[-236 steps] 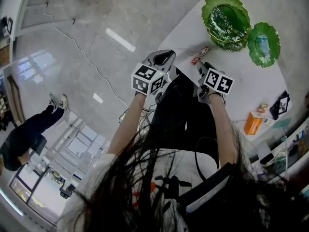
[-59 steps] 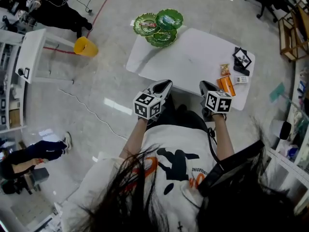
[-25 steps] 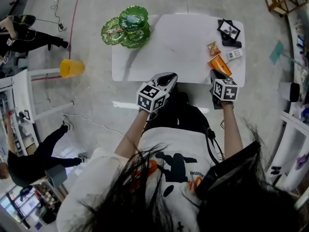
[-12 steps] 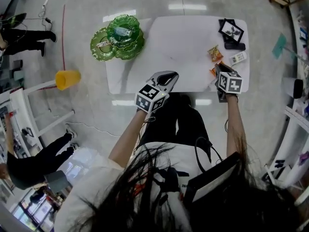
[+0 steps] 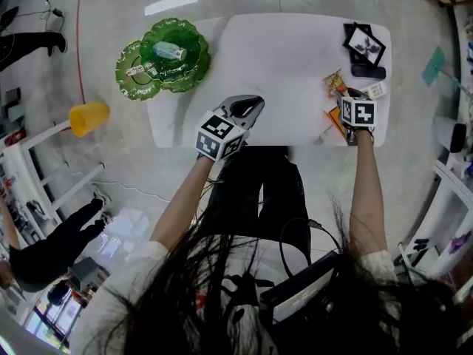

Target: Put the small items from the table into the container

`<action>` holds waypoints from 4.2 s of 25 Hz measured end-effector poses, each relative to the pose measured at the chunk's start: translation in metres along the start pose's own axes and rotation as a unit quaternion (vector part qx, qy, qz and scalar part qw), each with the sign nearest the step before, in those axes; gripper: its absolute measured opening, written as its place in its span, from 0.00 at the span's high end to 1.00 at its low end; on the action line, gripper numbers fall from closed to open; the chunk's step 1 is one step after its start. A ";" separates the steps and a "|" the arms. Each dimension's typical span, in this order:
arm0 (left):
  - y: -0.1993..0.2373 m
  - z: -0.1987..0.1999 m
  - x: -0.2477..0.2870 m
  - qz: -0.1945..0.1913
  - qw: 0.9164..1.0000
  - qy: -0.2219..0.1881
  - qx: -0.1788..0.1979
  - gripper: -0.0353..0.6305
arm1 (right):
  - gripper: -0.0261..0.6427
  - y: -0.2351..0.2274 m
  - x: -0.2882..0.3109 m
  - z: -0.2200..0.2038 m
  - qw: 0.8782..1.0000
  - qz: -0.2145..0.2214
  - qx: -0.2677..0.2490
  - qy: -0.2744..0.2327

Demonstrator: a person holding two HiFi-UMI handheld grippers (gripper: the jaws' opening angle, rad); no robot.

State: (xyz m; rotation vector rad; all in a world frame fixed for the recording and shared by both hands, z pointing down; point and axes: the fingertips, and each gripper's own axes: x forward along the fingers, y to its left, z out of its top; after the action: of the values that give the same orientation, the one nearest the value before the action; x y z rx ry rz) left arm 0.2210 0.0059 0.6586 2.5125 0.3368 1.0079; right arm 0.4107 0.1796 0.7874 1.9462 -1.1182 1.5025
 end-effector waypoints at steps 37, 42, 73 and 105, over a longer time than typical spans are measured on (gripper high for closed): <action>0.007 -0.091 -0.068 0.101 0.989 -0.066 -0.086 0.93 | 0.82 0.139 -0.018 0.033 0.972 0.101 -0.212 -0.024; 0.005 -0.119 -0.106 0.133 0.981 -0.078 -0.116 0.93 | 0.82 0.206 -0.018 0.037 0.958 0.143 -0.248 -0.027; 0.089 -0.197 -0.202 0.218 0.937 -0.140 -0.233 0.93 | 0.81 0.459 0.058 0.127 0.963 0.227 -0.118 -0.085; 0.081 -0.182 -0.224 0.215 0.943 -0.155 -0.201 0.93 | 0.66 0.448 0.013 0.088 0.959 0.253 -0.092 -0.092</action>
State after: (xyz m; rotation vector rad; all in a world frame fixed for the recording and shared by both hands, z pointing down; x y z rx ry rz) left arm -0.0597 -0.0965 0.6793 2.3464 -0.4844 0.7106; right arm 0.1028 -0.1490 0.7132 1.7798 -1.8777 1.4012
